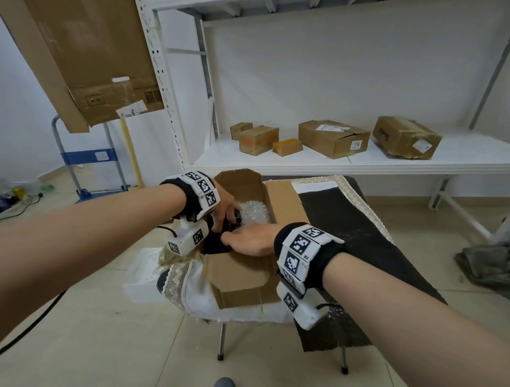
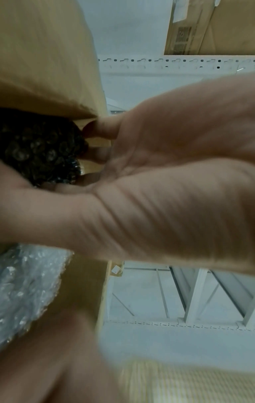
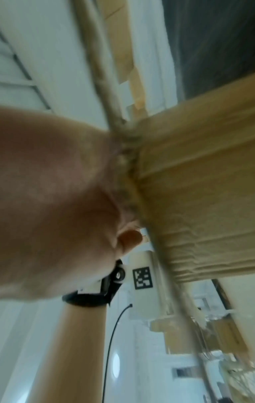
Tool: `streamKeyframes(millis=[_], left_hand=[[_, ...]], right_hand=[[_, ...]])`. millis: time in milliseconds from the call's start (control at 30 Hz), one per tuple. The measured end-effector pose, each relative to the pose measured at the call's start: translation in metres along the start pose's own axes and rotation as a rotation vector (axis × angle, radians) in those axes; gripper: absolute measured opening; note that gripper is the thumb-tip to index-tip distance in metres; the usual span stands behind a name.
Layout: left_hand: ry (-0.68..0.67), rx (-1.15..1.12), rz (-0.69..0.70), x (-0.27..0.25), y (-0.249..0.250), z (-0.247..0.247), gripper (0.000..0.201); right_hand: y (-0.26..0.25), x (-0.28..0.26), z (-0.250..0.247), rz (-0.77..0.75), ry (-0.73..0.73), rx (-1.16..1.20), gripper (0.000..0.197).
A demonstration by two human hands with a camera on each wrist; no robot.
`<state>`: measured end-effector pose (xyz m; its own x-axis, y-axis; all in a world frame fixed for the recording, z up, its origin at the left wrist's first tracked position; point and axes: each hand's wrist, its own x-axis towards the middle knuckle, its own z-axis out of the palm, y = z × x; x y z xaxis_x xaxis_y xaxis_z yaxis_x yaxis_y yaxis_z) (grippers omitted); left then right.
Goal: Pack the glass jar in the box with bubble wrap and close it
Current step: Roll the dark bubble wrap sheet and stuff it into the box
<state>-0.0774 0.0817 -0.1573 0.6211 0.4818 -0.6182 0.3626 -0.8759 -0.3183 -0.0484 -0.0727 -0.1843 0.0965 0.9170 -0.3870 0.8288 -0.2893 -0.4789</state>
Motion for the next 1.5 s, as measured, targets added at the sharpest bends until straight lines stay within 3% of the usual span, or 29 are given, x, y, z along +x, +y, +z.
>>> streamKeyframes(millis=[100, 200, 333, 433, 533, 633, 800, 900, 1167, 1367, 1500], left_hand=[[0.03, 0.035, -0.004, 0.006, -0.001, 0.002, 0.07], [0.043, 0.132, -0.025, 0.003, 0.005, 0.005, 0.073], [0.112, 0.107, -0.028, -0.005, 0.008, 0.002, 0.068], [0.099, 0.048, 0.048, 0.016, -0.004, -0.002, 0.064], [0.168, -0.051, -0.021, -0.012, -0.002, -0.01, 0.068], [0.248, -0.092, -0.077, -0.046, 0.008, -0.018, 0.065], [0.356, -0.17, -0.102, -0.06, 0.016, -0.024, 0.049], [0.416, -0.214, -0.054, -0.068, 0.036, -0.03, 0.041], [0.58, -0.292, 0.141, -0.072, 0.119, -0.063, 0.023], [0.551, -0.305, 0.268, -0.053, 0.196, -0.063, 0.019], [0.498, -0.33, 0.332, -0.038, 0.236, -0.051, 0.011]], right_hand=[[-0.01, 0.005, 0.013, 0.049, -0.141, 0.157, 0.061], [-0.014, 0.006, 0.018, 0.061, -0.129, 0.273, 0.053], [-0.008, 0.001, 0.005, 0.053, -0.101, 0.175, 0.052], [-0.008, -0.008, -0.006, -0.007, 0.028, 0.073, 0.042], [-0.003, -0.019, -0.014, -0.071, 0.204, 0.167, 0.021], [0.006, -0.032, -0.02, -0.069, 0.322, 0.347, 0.023], [0.023, -0.059, -0.032, -0.034, 0.498, 0.393, 0.014], [0.038, -0.067, -0.034, 0.022, 0.619, 0.394, 0.013], [0.083, -0.109, -0.037, 0.19, 0.779, 0.535, 0.006], [0.141, -0.134, -0.018, 0.376, 0.831, 0.526, 0.007], [0.18, -0.138, -0.003, 0.532, 0.742, 0.429, 0.015]])
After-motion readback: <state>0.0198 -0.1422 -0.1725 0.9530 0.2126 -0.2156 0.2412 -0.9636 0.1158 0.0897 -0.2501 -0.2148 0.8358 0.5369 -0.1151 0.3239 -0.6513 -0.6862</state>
